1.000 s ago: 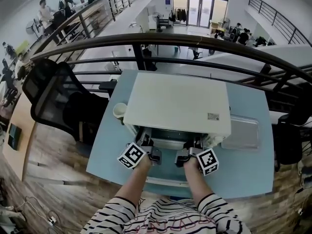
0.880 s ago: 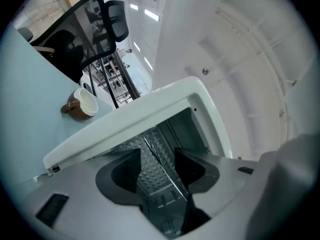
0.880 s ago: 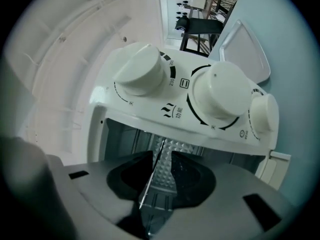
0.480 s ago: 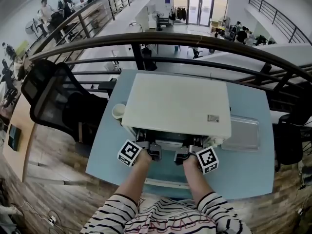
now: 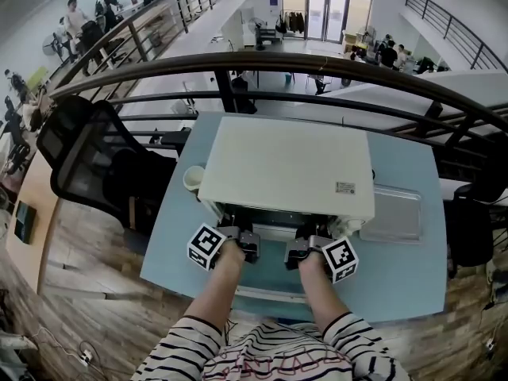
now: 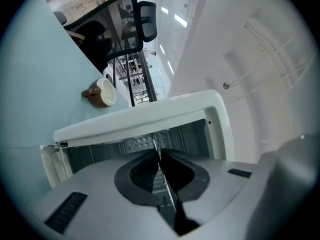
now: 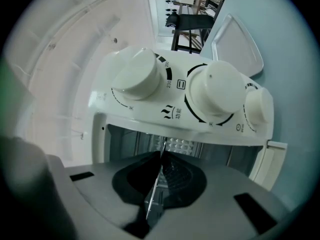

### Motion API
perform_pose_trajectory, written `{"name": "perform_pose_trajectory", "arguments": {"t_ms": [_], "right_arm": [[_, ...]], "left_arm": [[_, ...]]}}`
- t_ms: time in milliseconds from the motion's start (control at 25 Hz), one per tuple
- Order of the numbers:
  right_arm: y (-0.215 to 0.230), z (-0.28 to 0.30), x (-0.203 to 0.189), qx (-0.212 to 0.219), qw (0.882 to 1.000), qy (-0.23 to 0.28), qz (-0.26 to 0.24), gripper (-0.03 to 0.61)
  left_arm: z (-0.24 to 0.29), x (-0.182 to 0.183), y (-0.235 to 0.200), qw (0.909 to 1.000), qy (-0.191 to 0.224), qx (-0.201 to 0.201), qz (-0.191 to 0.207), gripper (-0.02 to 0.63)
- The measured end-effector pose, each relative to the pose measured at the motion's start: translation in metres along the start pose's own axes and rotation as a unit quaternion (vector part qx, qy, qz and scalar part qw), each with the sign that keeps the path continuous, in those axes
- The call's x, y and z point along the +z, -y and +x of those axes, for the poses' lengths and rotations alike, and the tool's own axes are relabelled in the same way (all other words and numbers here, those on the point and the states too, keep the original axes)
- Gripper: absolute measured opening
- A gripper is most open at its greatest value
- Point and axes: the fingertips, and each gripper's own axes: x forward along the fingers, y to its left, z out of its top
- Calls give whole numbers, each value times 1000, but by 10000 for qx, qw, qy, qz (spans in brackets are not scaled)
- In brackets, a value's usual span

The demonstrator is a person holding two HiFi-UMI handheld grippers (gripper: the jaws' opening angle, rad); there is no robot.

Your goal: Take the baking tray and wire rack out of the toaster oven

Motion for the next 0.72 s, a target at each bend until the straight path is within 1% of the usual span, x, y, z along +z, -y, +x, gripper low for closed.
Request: {"name": "perform_pose_trajectory", "arguments": {"t_ms": [480,720], "right_arm": [[3,-43,-10,-79,9998,-178,72,35],[6,-68,-16,-90,9996,-265,79,32]], "left_arm": [[-44,-3,-4,9995,96,-14,-310,31],[-70,-5,-7,9992,124,-16,-378,29]]}}
